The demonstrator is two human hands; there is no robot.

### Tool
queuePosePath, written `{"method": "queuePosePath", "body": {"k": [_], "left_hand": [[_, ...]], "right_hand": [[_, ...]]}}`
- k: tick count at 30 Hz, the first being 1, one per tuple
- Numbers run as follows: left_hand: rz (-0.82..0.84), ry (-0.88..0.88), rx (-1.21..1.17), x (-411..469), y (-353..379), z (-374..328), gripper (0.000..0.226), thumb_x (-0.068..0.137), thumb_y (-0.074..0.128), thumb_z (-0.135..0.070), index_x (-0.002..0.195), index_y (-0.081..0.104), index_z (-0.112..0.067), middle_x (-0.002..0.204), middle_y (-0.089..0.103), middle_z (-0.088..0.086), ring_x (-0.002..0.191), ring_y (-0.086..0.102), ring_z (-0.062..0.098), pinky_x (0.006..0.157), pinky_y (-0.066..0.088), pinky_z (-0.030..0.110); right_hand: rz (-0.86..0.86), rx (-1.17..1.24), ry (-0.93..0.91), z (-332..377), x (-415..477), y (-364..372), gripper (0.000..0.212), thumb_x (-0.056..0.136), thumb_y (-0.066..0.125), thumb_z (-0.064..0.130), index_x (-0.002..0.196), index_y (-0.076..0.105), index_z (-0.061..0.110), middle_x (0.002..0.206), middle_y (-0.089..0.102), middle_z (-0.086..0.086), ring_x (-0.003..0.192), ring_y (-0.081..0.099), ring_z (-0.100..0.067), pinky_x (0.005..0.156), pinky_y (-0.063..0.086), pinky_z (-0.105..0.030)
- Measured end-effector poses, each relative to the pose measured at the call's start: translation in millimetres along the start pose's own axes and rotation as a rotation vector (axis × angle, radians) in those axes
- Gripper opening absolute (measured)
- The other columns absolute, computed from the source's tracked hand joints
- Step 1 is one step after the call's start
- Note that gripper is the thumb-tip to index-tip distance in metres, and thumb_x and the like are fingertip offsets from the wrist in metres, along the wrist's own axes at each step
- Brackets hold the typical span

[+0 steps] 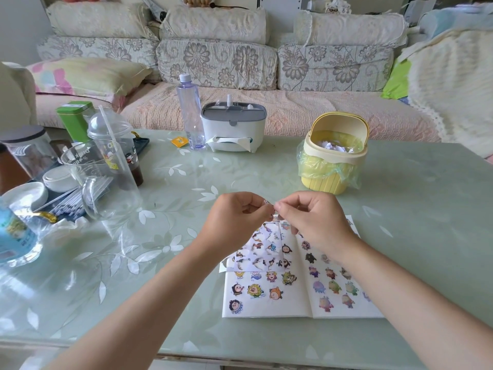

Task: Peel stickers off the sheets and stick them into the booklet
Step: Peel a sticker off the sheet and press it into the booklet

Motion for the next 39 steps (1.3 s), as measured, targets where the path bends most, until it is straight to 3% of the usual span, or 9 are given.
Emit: {"method": "queuePosePath", "body": {"k": [5,9,16,21,26,31,35,39], "left_hand": [[0.023,0.049,-0.014,2.9,-0.3,-0.3,0.014,0.09,0.071,-0.02,0.076,0.072,-0.022,0.073,0.076,-0.008,0.06,0.063,0.002,0.055,0.045,0.02],[0.056,0.054,-0.028,6.3,0.6,-3.1,0.012,0.09,0.072,-0.025,0.079,0.073,-0.02,0.077,0.076,-0.004,0.064,0.063,0.01,0.057,0.048,0.027],[0.049,0.041,-0.035,14.9,-6.4,-8.4,0.013,0.091,0.072,-0.024,0.08,0.074,-0.017,0.077,0.076,-0.004,0.065,0.065,0.008,0.062,0.05,0.033],[0.049,0.044,0.022,20.8,-13.4,-8.8,0.014,0.091,0.071,-0.024,0.081,0.074,-0.014,0.075,0.076,-0.005,0.063,0.065,0.004,0.061,0.051,0.027],[0.112,0.04,0.098,20.8,-6.7,-6.1,0.013,0.09,0.073,-0.026,0.081,0.075,-0.016,0.074,0.076,-0.007,0.065,0.066,0.006,0.062,0.053,0.029],[0.137,0.041,0.142,17.5,-3.5,-7.0,0.014,0.089,0.073,-0.026,0.08,0.075,-0.016,0.073,0.076,-0.006,0.062,0.063,0.004,0.069,0.057,0.043],[0.157,0.047,0.147,16.2,-1.6,-7.3,0.013,0.088,0.073,-0.025,0.079,0.075,-0.015,0.072,0.075,-0.005,0.062,0.064,0.006,0.066,0.056,0.038],[0.157,0.008,0.074,17.0,-4.4,-4.8,0.015,0.09,0.071,-0.023,0.079,0.074,-0.013,0.073,0.075,-0.003,0.064,0.065,0.008,0.06,0.051,0.023]], "right_hand": [[0.106,0.142,0.087,-8.9,2.8,6.9,0.004,0.087,0.076,0.018,0.083,0.077,0.015,0.052,0.062,0.009,0.044,0.048,-0.006,0.046,0.037,-0.012],[0.089,0.089,0.05,-6.2,6.6,3.4,0.011,0.093,0.07,0.017,0.082,0.074,0.017,0.051,0.06,0.005,0.039,0.045,-0.003,0.046,0.036,-0.012],[0.046,0.069,0.041,0.4,16.0,4.3,0.013,0.095,0.067,0.017,0.084,0.074,0.015,0.066,0.064,0.0,0.05,0.057,-0.016,0.044,0.039,-0.017],[0.144,0.188,0.115,-3.6,17.1,13.8,0.009,0.093,0.07,0.021,0.089,0.076,0.016,0.075,0.07,0.001,0.054,0.058,-0.017,0.041,0.04,-0.021],[0.146,0.029,0.07,-0.7,14.8,8.6,0.015,0.095,0.066,0.014,0.081,0.073,0.016,0.06,0.066,0.007,0.045,0.054,-0.006,0.045,0.04,-0.016],[0.135,-0.13,-0.028,3.0,15.4,7.2,0.016,0.09,0.07,0.018,0.076,0.073,0.024,0.064,0.067,0.008,0.057,0.06,-0.009,0.059,0.05,-0.025],[0.153,-0.167,-0.056,5.2,13.0,8.6,0.017,0.091,0.069,0.018,0.076,0.072,0.027,0.063,0.067,0.014,0.06,0.063,-0.013,0.063,0.053,-0.029],[0.185,-0.037,0.012,1.9,12.7,10.1,0.013,0.095,0.066,0.016,0.085,0.075,0.017,0.068,0.069,0.005,0.055,0.059,-0.01,0.05,0.042,-0.016]]}}
Point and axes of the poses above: each hand's wrist, its own x-axis towards the middle knuckle, its own y-axis out of the palm, z = x × y, the point moved 10 cm from there along x, towards the middle knuckle
